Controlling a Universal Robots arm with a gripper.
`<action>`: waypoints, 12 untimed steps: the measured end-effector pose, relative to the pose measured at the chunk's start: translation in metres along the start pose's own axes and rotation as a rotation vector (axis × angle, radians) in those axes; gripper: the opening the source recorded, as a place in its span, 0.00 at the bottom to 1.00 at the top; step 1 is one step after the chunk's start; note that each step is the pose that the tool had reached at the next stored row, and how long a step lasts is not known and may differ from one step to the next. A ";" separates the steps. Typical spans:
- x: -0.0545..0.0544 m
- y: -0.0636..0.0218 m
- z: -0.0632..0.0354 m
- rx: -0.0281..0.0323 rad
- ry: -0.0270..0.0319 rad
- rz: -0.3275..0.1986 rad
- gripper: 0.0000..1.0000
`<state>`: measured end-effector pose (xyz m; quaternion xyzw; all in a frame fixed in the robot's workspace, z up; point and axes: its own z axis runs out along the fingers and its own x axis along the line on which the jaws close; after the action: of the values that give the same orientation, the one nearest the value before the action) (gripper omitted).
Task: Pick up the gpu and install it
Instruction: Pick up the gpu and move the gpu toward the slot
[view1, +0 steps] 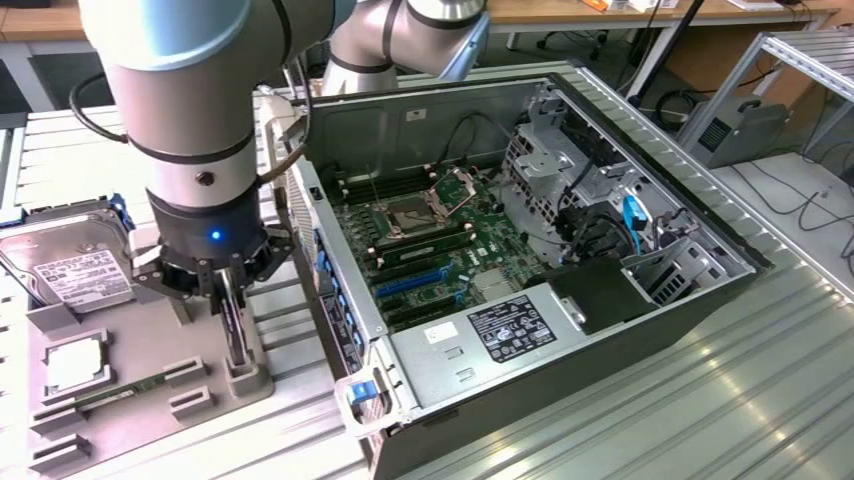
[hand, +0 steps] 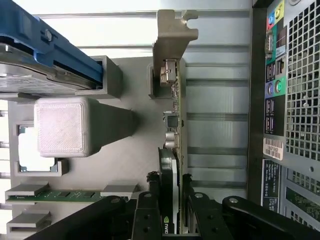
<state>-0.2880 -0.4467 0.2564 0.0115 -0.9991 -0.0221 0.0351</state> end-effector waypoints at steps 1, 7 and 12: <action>0.000 0.0001 -0.0027 0.0004 0.0003 -0.007 0.27; 0.002 0.0014 -0.0305 -0.0026 0.0006 -0.018 0.27; 0.003 0.0024 -0.0540 -0.0025 0.0007 -0.018 0.27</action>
<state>-0.2874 -0.4468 0.3105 0.0205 -0.9989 -0.0237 0.0353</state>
